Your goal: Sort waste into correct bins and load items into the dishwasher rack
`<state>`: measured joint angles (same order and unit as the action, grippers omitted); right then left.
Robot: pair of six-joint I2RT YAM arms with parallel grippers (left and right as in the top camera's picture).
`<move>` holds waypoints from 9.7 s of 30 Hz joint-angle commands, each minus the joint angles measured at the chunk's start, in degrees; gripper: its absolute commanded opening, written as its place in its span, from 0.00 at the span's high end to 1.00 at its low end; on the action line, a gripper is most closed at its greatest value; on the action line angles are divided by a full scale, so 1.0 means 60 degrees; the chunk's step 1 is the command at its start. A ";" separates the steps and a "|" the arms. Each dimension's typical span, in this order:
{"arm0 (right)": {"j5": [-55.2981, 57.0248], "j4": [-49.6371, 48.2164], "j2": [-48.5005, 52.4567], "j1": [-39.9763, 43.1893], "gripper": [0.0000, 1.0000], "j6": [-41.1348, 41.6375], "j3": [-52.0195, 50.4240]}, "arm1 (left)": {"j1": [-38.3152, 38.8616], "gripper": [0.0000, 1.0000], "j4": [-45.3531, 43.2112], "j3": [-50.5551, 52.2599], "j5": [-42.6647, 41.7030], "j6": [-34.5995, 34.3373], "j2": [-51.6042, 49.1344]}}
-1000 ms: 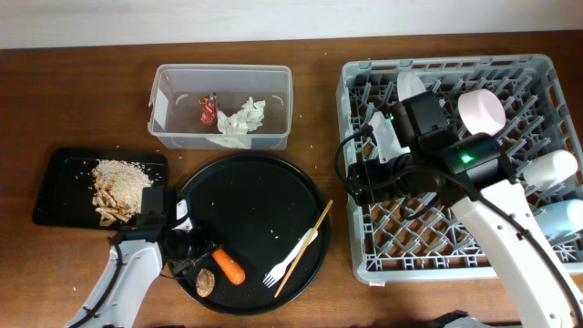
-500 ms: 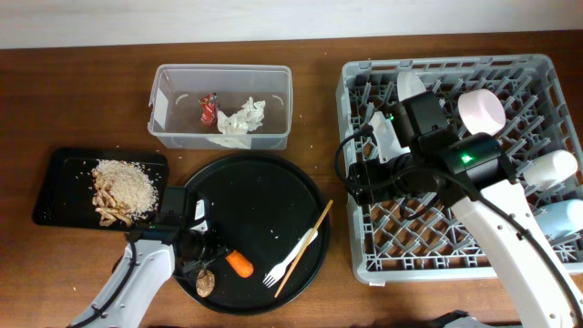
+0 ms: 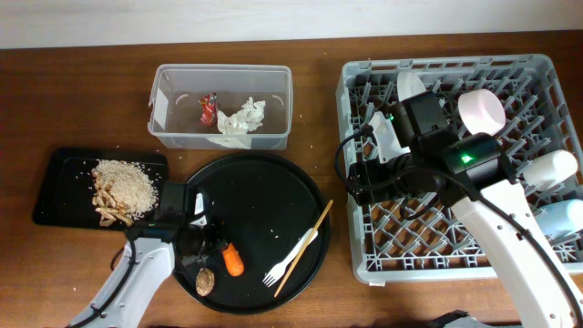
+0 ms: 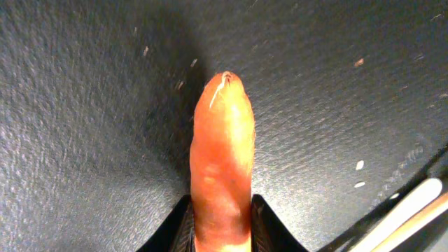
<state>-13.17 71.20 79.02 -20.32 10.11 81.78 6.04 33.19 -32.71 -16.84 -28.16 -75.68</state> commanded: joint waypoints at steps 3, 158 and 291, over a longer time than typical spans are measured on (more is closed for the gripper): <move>0.0051 -0.0007 0.0033 -0.0047 0.23 -0.0033 -0.0026 | 0.0018 0.99 0.1162 -0.2310 0.1315 0.0787 -0.0058; 0.0259 -0.3880 0.4703 -0.3996 0.44 0.6736 -0.2397 | -0.0962 0.44 0.4696 -0.5144 0.3355 0.2284 -0.2991; 0.2313 -0.0423 0.1639 -0.0594 0.96 0.1169 -0.1526 | -0.0962 0.43 0.4674 -0.5144 0.3340 0.2280 -0.2991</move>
<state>0.01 69.19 87.13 -24.60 23.44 74.72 0.16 61.28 -64.03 2.48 -15.14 -94.72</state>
